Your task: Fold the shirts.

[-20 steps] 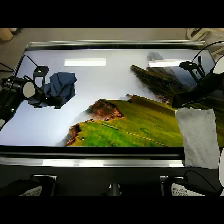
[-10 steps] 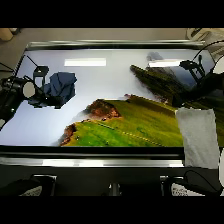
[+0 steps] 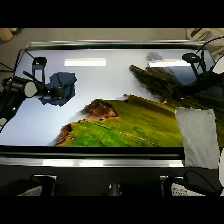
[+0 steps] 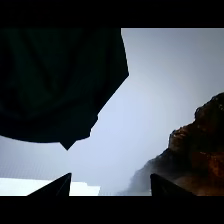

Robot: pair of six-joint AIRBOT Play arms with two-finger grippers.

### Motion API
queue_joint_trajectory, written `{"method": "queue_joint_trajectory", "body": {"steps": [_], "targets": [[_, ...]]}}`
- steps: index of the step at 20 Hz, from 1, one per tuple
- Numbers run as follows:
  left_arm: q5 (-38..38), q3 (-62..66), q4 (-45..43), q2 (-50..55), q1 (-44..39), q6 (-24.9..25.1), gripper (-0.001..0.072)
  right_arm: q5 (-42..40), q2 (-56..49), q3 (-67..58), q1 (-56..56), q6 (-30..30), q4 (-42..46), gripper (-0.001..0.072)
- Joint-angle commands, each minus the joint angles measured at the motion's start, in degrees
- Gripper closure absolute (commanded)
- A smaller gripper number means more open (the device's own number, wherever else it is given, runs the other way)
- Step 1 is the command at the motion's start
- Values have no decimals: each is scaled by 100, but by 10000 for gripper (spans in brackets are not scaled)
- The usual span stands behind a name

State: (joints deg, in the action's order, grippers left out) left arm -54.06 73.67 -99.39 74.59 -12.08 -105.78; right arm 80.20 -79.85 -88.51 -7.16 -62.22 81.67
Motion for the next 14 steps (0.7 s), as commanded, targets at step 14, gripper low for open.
{"method": "queue_joint_trajectory", "body": {"steps": [14], "targets": [[-1550, 3580, 1694, 4280, 1615, -33, 155, -599, 7, -7, 4, 122, -457, 44]]}}
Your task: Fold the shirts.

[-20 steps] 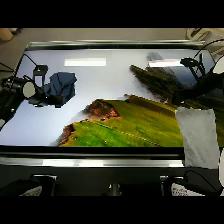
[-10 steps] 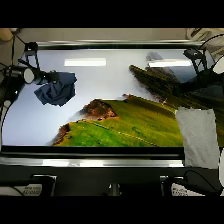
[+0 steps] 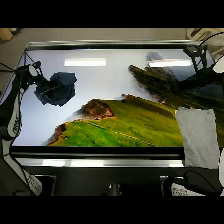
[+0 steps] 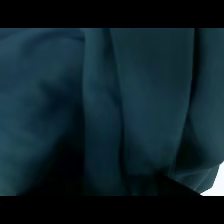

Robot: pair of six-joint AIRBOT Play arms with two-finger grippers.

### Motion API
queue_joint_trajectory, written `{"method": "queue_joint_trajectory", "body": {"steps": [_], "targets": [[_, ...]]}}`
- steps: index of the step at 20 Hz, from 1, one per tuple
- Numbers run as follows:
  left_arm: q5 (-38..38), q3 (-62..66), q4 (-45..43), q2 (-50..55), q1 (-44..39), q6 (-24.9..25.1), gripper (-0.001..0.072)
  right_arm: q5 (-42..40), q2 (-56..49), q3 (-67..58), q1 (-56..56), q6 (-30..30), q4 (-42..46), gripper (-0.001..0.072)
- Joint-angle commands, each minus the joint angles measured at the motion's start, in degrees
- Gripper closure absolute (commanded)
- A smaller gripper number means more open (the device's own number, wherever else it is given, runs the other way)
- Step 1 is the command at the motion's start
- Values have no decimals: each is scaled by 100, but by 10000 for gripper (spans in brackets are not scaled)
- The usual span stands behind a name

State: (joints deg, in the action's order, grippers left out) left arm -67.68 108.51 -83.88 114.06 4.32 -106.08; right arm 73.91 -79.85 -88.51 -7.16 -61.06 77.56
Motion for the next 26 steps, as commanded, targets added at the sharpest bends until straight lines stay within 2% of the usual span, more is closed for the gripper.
{"method": "queue_joint_trajectory", "body": {"steps": [1, 2, 3, 5, 9, 12, 14, 17, 20, 23, 26], "targets": [[-223, 90, 144, 343, -44, 0, 471, 59, 33, -11, 4, 7, -44, 44], [-273, 105, 146, 306, -59, 74, 678, 48, 83, -11, 4, 7, -39, 44], [-280, 116, 140, 201, -83, 155, 680, 9, 153, -11, 4, 28, -4, 44], [-7, 212, 142, -302, -146, 625, 680, -278, 404, -11, 4, 273, 197, 44], [603, 247, 144, -2295, -564, 1491, 680, -1338, 1287, -11, 4, 374, 586, 45], [699, 245, 153, -3965, -1150, 1547, 681, -1904, 2063, -11, 4, 372, 584, 45], [833, 245, 356, -4732, -1668, 1534, 680, -1910, 2555, -13, 4, 372, 581, 46], [881, 227, 483, -5204, -2618, 1298, 680, -1589, 3209, -11, 4, 369, 584, 46], [887, -57, 479, -5080, -3401, 1303, 680, -1156, 3727, -11, 4, 372, 680, 46], [887, -1084, 481, -4850, -3895, 942, 680, -310, 3869, -11, 4, 372, 831, 46], [1078, -2717, 483, -4629, -4306, 481, 680, 798, 3615, -2, 4, 365, 966, 46]]}}
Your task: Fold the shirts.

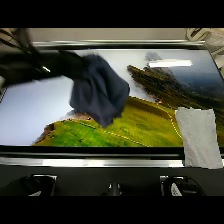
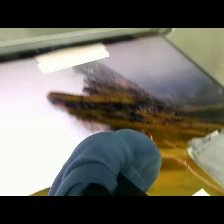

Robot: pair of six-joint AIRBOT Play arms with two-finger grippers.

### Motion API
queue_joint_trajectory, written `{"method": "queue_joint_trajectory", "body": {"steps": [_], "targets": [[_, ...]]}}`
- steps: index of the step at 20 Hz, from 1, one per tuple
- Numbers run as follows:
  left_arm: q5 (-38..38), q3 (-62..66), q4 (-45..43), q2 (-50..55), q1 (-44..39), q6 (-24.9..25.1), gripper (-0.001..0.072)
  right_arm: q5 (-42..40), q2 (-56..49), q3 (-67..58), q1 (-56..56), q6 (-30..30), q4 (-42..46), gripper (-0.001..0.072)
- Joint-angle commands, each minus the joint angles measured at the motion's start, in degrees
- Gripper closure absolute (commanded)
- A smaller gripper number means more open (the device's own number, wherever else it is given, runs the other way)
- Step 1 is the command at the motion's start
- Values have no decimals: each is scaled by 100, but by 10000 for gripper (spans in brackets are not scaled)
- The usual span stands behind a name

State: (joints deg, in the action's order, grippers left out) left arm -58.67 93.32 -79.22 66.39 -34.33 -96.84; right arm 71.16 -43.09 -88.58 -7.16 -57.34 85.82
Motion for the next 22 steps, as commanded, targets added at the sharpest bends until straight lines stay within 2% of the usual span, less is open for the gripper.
{"method": "queue_joint_trajectory", "body": {"steps": [1, 4, 5, 7, 8, 11, 15, 18, 19, 22], "targets": [[372, -1740, 20, 188, -551, -619, 680, 1379, -238, 20, 4, -37, 133, 46], [944, -2964, 391, 339, -680, -1189, 678, 1902, -927, 101, 4, -44, -107, 51], [1095, -3119, 673, 393, -671, -1231, 599, 1928, -1196, 153, 4, -44, -304, 94], [999, -3073, 833, 413, -597, -1231, 76, 1895, -1705, 278, 4, -44, -839, 103], [745, -2955, 809, 361, -459, -1220, 28, 1884, -1932, 350, 4, -28, -1137, 103], [-426, -2439, 372, 37, 343, -732, 29, 1871, -2522, 584, 7, 221, -1928, 102], [-1366, -2481, 76, -221, 1506, -350, 31, 1534, -3012, 1161, 7, 323, -2337, 103], [-1095, -3327, 280, -166, 1801, -348, 66, 1174, -3226, 1790, 50, 326, -2618, 106], [-833, -3628, 538, -87, 1801, -358, 117, 1102, -3285, 1969, 90, 354, -2767, 108], [-9, -4214, 1655, 426, 1735, -363, 120, 809, -3462, 2350, 496, 472, -2861, 107]]}}
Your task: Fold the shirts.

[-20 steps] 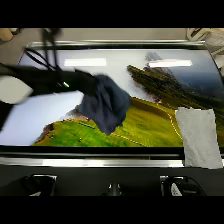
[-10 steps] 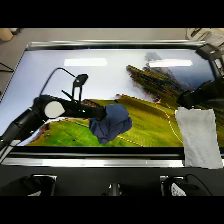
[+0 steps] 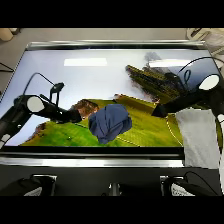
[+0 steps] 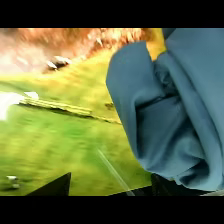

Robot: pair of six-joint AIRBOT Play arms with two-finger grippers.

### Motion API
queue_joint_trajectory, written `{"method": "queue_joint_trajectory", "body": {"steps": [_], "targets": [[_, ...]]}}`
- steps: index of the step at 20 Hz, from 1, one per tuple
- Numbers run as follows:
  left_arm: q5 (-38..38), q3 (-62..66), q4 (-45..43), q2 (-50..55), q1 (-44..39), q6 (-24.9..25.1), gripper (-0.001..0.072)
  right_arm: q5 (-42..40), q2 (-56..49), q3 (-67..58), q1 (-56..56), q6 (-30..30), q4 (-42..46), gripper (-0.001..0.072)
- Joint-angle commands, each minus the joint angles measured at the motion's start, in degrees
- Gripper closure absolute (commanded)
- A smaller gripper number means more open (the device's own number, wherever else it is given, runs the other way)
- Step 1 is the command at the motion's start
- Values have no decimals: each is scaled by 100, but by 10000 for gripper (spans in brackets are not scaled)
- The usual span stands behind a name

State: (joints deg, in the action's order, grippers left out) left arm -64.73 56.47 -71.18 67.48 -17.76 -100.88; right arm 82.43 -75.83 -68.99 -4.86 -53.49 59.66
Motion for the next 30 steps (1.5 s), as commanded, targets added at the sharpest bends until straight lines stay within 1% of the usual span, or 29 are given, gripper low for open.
{"method": "queue_joint_trajectory", "body": {"steps": [1, 2, 3, 6, 7, 8, 9, 10, 11, 12, 15, 18, 19, 21, 22, 23, 24, 25, 26, 28, 30], "targets": [[776, -549, 1054, 540, 48, 44, 142, -411, -256, 455, 435, 87, -232, 107], [955, -542, 1222, 730, 13, 68, 187, -511, -334, 509, 608, 85, -192, 105], [1117, -542, 1331, 861, -33, 66, 191, -601, -424, 551, 745, 85, -175, 103], [1534, -544, 1342, 1104, -138, 59, 315, -706, -785, 610, 1003, 81, -208, 97], [1652, -544, 1370, 1154, -162, 57, 319, -717, -898, 610, 1045, 79, -254, 79], [1794, -544, 1419, 1209, -179, 59, 323, -728, -1001, 610, 1045, 79, -376, 79], [1882, -544, 1427, 1246, -197, 61, 384, -793, -1091, 610, 1043, 63, -501, 79], [1897, -544, 1423, 1263, -221, 63, 492, -879, -1167, 610, 1045, 59, -597, 80], [1895, -544, 1425, 1263, -221, 149, 620, -940, -1239, 610, 1045, 37, -708, 81], [1893, -542, 1425, 1250, -221, 310, 680, -979, -1327, 610, 1045, 20, -841, 82], [1871, -542, 1423, 1191, -221, 584, 680, -1078, -1572, 610, 1045, 20, -1117, 85], [1875, -542, 1421, 1097, -221, 601, 681, -1191, -1797, 610, 1078, 20, -1576, 97], [1882, -542, 1421, 1064, -221, 601, 680, -1274, -1849, 610, 1147, 20, -1596, 114], [1882, -542, 1421, 1021, -221, 599, 680, -1403, -1965, 610, 1311, -22, -1543, 117], [1875, -542, 1421, 999, -221, 599, 680, -1432, -2020, 610, 1401, -90, -1521, 147], [1878, -542, 1423, 979, -221, 599, 680, -1488, -2055, 610, 1464, -173, -1458, 229], [1880, -542, 1421, 960, -221, 599, 680, -1565, -2065, 610, 1502, -293, -1364, 297], [1897, -542, 1421, 940, -221, 601, 680, -1639, -2063, 608, 1502, -350, -1296, 463], [1910, -538, 1421, 918, -219, 608, 680, -1698, -2061, 603, 1502, -345, -1255, 691], [1915, -431, 1405, 828, -149, 820, 680, -1530, -1971, 409, 1469, -131, -1025, 693], [1915, -35, 1397, 511, 61, 1047, 681, -1416, -1585, -42, 1381, -63, -393, 694]]}}
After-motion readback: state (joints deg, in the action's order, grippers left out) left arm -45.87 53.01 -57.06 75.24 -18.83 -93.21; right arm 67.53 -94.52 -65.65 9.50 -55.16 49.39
